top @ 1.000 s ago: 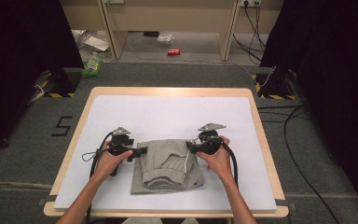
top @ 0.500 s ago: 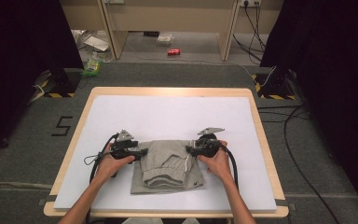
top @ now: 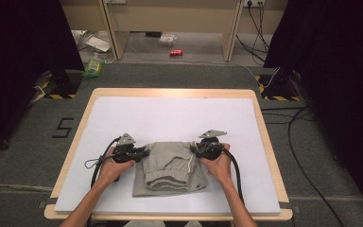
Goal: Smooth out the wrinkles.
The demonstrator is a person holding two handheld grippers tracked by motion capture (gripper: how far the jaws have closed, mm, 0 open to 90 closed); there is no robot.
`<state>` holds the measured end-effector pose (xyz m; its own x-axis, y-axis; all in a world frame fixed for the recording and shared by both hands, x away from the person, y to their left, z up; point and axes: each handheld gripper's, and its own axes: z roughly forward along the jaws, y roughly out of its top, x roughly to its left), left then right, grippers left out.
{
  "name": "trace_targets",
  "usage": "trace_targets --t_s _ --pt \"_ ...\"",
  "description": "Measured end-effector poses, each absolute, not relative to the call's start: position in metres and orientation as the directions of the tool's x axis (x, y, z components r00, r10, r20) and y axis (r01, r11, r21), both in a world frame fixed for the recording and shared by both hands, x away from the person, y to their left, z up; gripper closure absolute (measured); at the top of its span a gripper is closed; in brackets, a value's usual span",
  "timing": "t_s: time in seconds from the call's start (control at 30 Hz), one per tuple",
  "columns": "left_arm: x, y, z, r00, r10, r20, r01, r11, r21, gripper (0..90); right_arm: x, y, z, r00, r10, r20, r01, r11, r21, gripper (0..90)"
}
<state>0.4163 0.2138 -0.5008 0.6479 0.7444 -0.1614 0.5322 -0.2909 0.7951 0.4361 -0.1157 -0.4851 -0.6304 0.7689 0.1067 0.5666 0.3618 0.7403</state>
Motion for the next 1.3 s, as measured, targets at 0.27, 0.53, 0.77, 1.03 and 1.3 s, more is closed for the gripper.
trace_targets --t_s 0.27,0.53,0.77,1.03,1.3 --pt "0.424 0.211 -0.5 0.64 0.756 -0.139 0.519 -0.292 0.803 79.0 0.44 -0.117 -0.479 -0.627 0.773 0.1 0.553 0.35 0.756 76.0" --pt "0.449 0.203 -0.498 0.615 0.78 -0.111 0.526 -0.302 0.795 78.9 0.463 -0.115 -0.469 -0.604 0.794 0.075 0.547 0.344 0.763 76.1" --pt "0.477 0.194 -0.49 0.601 0.795 -0.089 0.53 -0.313 0.788 79.1 0.486 -0.118 -0.464 -0.573 0.818 0.062 0.554 0.33 0.764 76.1" --pt "0.507 0.185 -0.484 0.573 0.815 -0.085 0.551 -0.306 0.777 79.0 0.508 -0.119 -0.464 -0.521 0.851 0.065 0.579 0.296 0.76 76.0" --pt "0.517 0.183 -0.49 0.562 0.823 -0.084 0.572 -0.313 0.758 78.8 0.523 -0.117 -0.472 -0.498 0.865 0.056 0.6 0.297 0.743 74.5"
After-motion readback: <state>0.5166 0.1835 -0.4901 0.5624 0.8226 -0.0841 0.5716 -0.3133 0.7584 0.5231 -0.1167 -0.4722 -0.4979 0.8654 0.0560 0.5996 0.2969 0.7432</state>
